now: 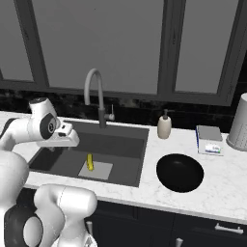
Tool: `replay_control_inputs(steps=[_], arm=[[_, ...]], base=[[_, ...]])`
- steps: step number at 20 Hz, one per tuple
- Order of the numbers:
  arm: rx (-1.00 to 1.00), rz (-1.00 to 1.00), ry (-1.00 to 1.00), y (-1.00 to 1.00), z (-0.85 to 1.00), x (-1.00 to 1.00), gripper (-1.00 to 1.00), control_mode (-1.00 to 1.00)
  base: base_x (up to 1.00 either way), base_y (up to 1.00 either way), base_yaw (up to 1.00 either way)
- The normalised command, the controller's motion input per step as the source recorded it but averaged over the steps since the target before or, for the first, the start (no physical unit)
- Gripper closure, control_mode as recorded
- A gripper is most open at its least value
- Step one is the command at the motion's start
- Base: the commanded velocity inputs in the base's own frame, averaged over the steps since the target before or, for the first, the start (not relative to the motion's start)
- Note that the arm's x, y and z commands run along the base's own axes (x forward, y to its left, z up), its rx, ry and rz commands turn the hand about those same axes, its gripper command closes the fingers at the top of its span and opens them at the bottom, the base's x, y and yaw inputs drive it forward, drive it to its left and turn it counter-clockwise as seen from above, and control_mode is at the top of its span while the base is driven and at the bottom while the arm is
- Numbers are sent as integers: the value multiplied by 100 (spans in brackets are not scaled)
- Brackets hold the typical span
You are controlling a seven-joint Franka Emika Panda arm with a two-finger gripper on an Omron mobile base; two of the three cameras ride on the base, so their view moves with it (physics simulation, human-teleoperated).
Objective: Pick the cucumber from the sink and place it in the bowl. Then pick the bowl and place it in the microwave. Then close the microwave door and press the start button.
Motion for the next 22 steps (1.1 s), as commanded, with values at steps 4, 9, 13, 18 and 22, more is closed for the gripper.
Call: replay_control_inputs(steps=[4, 9, 13, 18, 22], arm=[[0, 0, 3, -2, -66, 71, -100, -100], [-7, 0, 2, 0, -74, 52, -100, -100], [-6, 0, 4, 0, -75, 44, -100, -100], [0, 0, 1, -5, -60, 36, -100, -100], [0, 0, 2, -19, -44, 47, -100, -100]], base=[[0, 0, 0], [0, 0, 0], [0, 0, 0], [0, 0, 0], [0, 0, 0]])
